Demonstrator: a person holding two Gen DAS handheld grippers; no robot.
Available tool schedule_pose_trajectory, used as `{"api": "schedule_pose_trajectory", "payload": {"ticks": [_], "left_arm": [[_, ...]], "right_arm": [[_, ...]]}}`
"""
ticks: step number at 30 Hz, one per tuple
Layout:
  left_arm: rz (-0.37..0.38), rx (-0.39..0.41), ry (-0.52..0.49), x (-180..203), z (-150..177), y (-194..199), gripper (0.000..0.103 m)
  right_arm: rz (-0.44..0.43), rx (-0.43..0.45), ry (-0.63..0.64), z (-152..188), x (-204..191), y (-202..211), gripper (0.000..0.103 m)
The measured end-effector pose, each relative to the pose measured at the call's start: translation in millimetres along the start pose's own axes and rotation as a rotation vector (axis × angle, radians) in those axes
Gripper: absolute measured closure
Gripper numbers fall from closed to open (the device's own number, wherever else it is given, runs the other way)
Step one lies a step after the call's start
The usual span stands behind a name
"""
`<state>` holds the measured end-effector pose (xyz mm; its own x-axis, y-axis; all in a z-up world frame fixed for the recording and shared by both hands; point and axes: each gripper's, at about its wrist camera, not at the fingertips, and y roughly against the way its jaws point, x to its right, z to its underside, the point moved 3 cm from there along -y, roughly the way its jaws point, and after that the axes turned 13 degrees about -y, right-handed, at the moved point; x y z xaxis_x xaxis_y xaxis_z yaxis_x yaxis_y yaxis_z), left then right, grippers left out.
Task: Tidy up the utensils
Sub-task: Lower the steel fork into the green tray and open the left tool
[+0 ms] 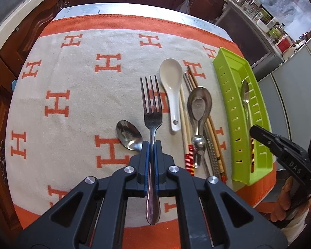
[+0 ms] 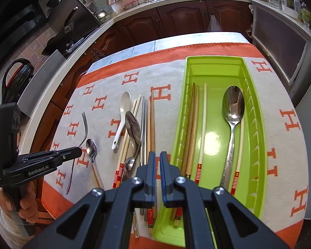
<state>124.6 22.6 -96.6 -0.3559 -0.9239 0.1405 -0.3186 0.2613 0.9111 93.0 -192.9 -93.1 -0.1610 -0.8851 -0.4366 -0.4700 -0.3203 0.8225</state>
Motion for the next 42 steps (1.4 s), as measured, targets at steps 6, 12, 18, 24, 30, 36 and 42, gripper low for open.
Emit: {"api": "schedule_pose_trajectory", "payload": {"ticks": [6,12,18,24,30,36,42], "left_arm": [[0.042,0.029,-0.01,27.5,-10.3,17.4,0.101],[0.112,0.052,-0.037,77.2,-37.8,27.9,0.101],[0.18,0.057,-0.049,131.5,-70.5,23.3,0.101],[0.211,0.015,-0.07,178.9,-92.5,-12.2,0.101],[0.198,-0.039,-0.09,196.0,-91.4,-59.2,0.101],[0.16,-0.048,-0.142,198.9,-79.8,-65.9,0.101],[0.11,-0.031,-0.198,190.2,-66.5,-42.0,0.1]], "right_arm": [[-0.01,0.006,-0.018,0.6,4.8,5.1,0.097],[-0.016,0.029,-0.048,-2.2,18.4,16.7,0.097],[-0.001,0.068,-0.107,-8.9,43.8,33.1,0.097],[0.027,0.097,-0.166,-12.8,70.0,42.5,0.097],[0.055,0.088,-0.199,-14.5,85.8,38.7,0.097],[0.067,0.075,-0.195,-13.4,87.3,33.7,0.097],[0.071,0.065,-0.178,-12.8,78.3,29.2,0.097]]}}
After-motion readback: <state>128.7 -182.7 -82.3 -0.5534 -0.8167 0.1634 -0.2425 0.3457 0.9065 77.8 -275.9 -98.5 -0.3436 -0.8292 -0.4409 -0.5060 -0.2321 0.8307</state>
